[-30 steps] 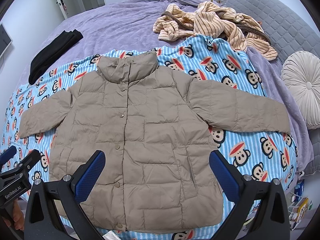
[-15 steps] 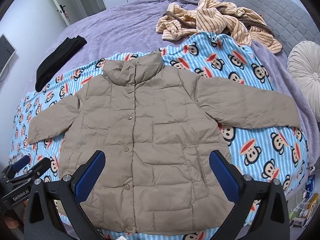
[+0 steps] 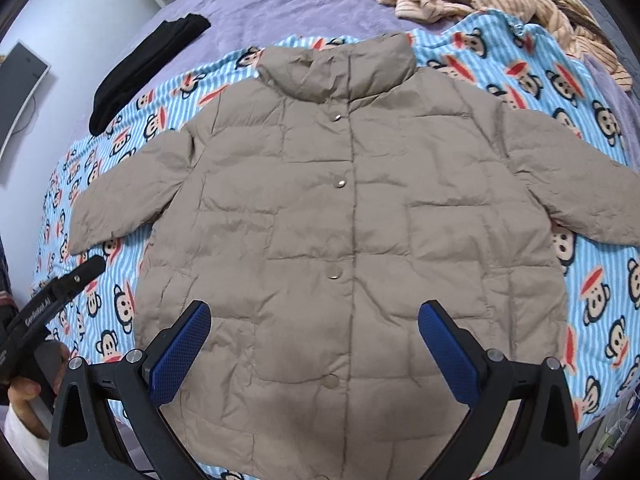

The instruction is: Fold large clothes

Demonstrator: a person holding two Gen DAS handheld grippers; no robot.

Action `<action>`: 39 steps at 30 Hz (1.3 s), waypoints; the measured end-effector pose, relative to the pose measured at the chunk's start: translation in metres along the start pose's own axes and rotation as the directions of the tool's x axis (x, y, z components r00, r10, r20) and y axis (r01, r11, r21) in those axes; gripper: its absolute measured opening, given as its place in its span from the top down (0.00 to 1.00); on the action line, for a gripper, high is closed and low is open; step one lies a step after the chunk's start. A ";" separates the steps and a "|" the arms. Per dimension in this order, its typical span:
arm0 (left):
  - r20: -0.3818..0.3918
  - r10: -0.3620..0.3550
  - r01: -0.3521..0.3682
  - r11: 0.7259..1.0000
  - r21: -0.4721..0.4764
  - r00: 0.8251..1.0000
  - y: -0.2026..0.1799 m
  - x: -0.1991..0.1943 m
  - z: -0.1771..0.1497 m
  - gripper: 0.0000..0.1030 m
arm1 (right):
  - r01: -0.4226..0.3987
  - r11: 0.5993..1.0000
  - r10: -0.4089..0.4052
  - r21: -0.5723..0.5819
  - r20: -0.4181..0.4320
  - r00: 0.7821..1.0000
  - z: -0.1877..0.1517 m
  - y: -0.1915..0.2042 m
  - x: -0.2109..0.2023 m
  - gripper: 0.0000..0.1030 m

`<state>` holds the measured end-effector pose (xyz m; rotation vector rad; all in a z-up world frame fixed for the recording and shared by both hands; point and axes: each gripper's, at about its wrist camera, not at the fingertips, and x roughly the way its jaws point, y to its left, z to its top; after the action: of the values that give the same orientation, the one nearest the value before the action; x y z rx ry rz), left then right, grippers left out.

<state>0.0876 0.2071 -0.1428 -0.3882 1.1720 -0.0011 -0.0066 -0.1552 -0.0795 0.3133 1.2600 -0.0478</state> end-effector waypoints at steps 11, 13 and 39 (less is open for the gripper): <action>0.073 -0.090 0.107 0.957 -0.269 0.993 0.129 0.076 0.076 0.00 | -0.063 0.997 0.061 -0.045 -0.054 0.997 0.014 0.081 0.097 0.00; 0.101 -0.079 0.103 0.961 -0.256 0.992 0.131 0.081 0.090 0.00 | -0.070 0.996 0.067 -0.063 -0.042 0.997 0.019 0.093 0.106 0.00; 0.307 -0.270 0.170 0.933 0.316 0.913 -0.043 -0.022 0.124 0.90 | -0.318 0.948 0.316 -0.034 -0.055 0.947 0.095 0.165 0.221 0.86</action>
<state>0.1986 0.2081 -0.0696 -0.2520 0.7584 -0.2879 0.1844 0.0083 -0.2278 0.4798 1.2438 0.2631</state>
